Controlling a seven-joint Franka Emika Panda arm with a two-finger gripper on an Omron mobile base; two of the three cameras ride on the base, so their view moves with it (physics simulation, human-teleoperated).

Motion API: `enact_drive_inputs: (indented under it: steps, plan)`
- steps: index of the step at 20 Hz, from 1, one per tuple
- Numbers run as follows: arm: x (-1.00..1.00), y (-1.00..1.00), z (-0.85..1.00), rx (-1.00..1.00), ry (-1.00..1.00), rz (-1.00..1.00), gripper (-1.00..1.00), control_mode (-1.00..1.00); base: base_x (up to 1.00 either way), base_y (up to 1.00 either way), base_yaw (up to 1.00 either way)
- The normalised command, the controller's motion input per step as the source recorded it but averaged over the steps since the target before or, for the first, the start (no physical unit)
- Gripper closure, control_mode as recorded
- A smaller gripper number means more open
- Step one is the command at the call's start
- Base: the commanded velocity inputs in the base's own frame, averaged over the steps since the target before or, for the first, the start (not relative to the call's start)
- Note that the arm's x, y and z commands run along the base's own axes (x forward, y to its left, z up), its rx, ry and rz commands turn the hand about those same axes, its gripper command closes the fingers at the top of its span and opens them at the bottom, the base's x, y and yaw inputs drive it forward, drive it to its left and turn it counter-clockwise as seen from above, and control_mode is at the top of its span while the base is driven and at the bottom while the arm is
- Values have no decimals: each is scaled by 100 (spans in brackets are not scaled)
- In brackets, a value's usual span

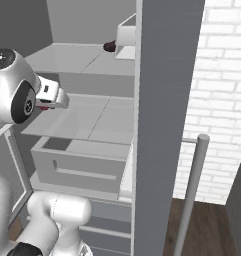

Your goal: Take the strawberry from the fridge and place it on top of the pancake, located on the dining counter.

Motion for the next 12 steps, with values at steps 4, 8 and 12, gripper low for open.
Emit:
enact_drive_inputs:
  steps: [4, 8, 12]
  plan:
    - [-55, 0, -28, 0, 15, 0, 100, -100, 0, 0, 0]
    - [-26, 0, -6, 0, 7, 0, 100, 100, -48, 0, 0]
    - [0, 0, 0, 0, 0, 0, 100, 100, -100, 0, 0]
